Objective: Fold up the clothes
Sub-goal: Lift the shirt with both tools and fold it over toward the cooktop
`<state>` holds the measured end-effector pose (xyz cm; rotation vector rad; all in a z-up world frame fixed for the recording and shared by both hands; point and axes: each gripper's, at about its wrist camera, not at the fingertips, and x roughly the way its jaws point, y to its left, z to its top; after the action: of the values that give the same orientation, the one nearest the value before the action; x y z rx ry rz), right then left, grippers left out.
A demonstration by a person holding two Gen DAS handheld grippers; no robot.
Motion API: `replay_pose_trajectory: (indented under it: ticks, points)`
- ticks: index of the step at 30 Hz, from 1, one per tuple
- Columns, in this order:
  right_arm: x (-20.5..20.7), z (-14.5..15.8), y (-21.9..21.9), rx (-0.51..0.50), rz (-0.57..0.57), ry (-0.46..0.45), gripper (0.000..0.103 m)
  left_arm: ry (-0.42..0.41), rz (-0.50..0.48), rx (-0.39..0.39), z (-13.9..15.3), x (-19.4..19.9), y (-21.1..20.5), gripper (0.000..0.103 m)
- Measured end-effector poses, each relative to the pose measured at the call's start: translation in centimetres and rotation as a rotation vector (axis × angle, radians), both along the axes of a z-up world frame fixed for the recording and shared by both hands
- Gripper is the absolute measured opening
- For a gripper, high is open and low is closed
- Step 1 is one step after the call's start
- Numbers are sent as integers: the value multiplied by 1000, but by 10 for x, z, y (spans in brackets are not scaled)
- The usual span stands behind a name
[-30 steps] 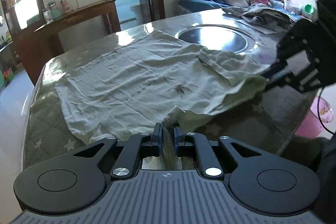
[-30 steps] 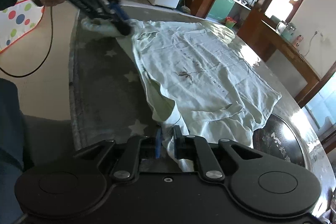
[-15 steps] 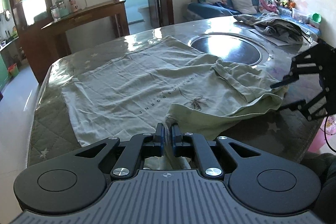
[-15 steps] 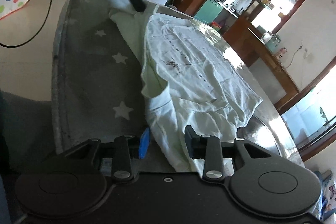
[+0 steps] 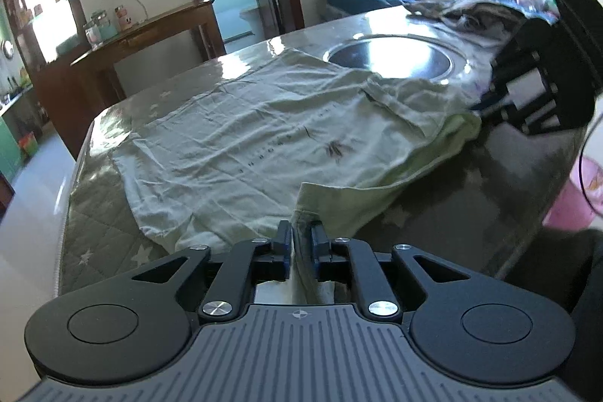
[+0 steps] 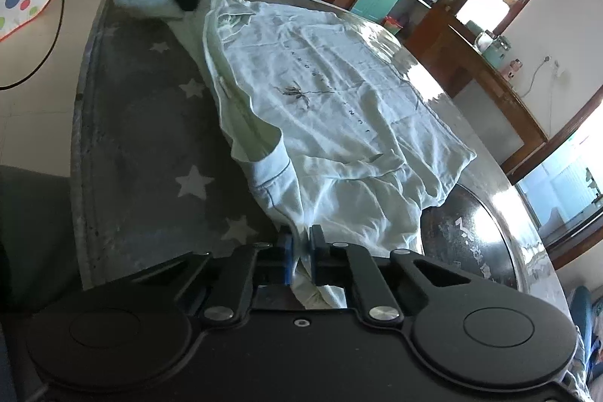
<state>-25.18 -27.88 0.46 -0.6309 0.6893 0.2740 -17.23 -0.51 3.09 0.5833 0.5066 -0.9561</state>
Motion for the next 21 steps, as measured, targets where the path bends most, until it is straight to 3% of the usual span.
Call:
replay_pose_trajectory:
  ticks: [2,18,19,21]
  points:
    - [1,-1,0,-10,4,1,8,-33,2,20,-2,-6,2,34]
    - [-1,-6,1,-60,19,-31,9,-107,-21,124,-30,-30,0,36]
    - [0,-6,1,-64,21,-31,9,-101,-14,119,-30,-28,0,32]
    - [1,-7,1,-67,21,-30,8,-96,-6,114,-30,-25,-2,14]
